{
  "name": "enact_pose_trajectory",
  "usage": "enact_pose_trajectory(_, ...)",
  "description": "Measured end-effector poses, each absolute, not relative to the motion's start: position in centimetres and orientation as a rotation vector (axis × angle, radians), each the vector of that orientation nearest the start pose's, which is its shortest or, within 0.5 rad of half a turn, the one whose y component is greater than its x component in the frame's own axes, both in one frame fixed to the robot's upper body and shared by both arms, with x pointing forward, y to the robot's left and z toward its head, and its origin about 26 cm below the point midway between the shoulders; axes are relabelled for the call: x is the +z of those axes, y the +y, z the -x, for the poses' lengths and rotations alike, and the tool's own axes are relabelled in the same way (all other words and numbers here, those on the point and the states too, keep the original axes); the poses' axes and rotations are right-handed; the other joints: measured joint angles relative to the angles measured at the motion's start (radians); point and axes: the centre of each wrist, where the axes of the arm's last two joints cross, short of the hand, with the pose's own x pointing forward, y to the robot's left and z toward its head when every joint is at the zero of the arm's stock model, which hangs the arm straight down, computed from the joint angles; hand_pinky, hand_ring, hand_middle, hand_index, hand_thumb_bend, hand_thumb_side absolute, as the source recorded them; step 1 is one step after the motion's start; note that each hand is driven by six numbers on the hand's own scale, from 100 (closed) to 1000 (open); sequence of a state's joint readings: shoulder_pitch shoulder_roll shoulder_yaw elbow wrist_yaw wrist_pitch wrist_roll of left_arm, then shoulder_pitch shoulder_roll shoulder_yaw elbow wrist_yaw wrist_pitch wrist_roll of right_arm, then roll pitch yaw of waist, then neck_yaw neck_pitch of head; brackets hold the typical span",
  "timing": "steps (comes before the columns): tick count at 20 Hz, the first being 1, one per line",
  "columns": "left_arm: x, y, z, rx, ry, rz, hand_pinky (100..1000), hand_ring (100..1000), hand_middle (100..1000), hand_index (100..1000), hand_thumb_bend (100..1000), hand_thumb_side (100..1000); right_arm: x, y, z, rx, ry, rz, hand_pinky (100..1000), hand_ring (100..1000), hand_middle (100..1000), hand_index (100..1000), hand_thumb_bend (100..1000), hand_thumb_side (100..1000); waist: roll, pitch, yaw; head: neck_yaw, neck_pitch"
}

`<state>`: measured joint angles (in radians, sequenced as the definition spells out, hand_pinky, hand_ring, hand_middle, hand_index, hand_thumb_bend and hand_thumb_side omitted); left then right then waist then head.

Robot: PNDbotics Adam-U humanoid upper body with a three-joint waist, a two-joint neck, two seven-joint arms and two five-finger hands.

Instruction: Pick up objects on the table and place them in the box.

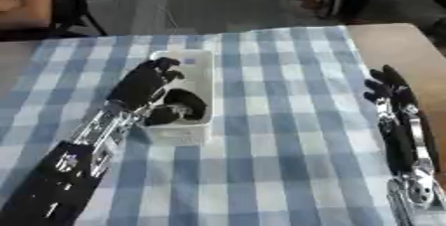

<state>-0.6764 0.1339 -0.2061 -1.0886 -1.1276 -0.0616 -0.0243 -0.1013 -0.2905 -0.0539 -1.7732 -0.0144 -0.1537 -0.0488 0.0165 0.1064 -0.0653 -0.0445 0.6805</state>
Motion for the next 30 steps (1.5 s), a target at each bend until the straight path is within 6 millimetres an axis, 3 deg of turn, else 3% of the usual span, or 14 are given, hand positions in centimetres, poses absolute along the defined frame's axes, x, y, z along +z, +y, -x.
enact_pose_trajectory(6, 8.4, 18.1, -43.4, -0.917, -1.625, -0.491, 860, 936, 1000, 812, 566, 921, 9.1, -30.5, -29.6, 0.2, -2.026, 0.245, 868, 878, 869, 967, 100, 704, 0.0, -0.002, 0.001, 0.0, 0.0)
enact_pose_trajectory(10, 10.9, 19.6, -43.9, -0.816, -1.635, -0.365, 869, 941, 1000, 819, 551, 920, 9.1, -30.5, -29.6, 0.201, -2.023, 0.245, 869, 878, 869, 967, 100, 704, 0.002, -0.002, 0.0, 0.0, 0.0)
enact_pose_trajectory(16, 14.8, 21.9, -44.5, -0.861, -1.645, -0.398, 876, 944, 1000, 821, 541, 905, 9.0, -30.5, -29.6, 0.202, -2.018, 0.244, 869, 878, 869, 967, 100, 704, 0.007, -0.002, 0.0, 0.0, 0.0)
enact_pose_trajectory(20, 16.1, 22.8, -44.8, -0.905, -1.643, -0.448, 880, 945, 1000, 822, 538, 898, 9.0, -30.5, -29.6, 0.203, -2.017, 0.244, 869, 878, 869, 967, 100, 704, 0.007, -0.003, -0.001, -0.001, 0.0)
enact_pose_trajectory(25, 17.1, 22.8, -45.0, -0.959, -1.64, -0.495, 885, 946, 1000, 821, 526, 882, 9.0, -30.5, -29.6, 0.203, -2.017, 0.244, 869, 878, 869, 967, 100, 704, 0.008, -0.003, -0.001, -0.001, 0.0)
enact_pose_trajectory(30, 18.5, 21.6, -46.0, -1.052, -1.643, -0.611, 891, 943, 1000, 780, 452, 804, 9.0, -30.5, -29.6, 0.204, -2.017, 0.244, 869, 878, 869, 967, 100, 704, 0.009, -0.005, -0.001, -0.001, -0.001)
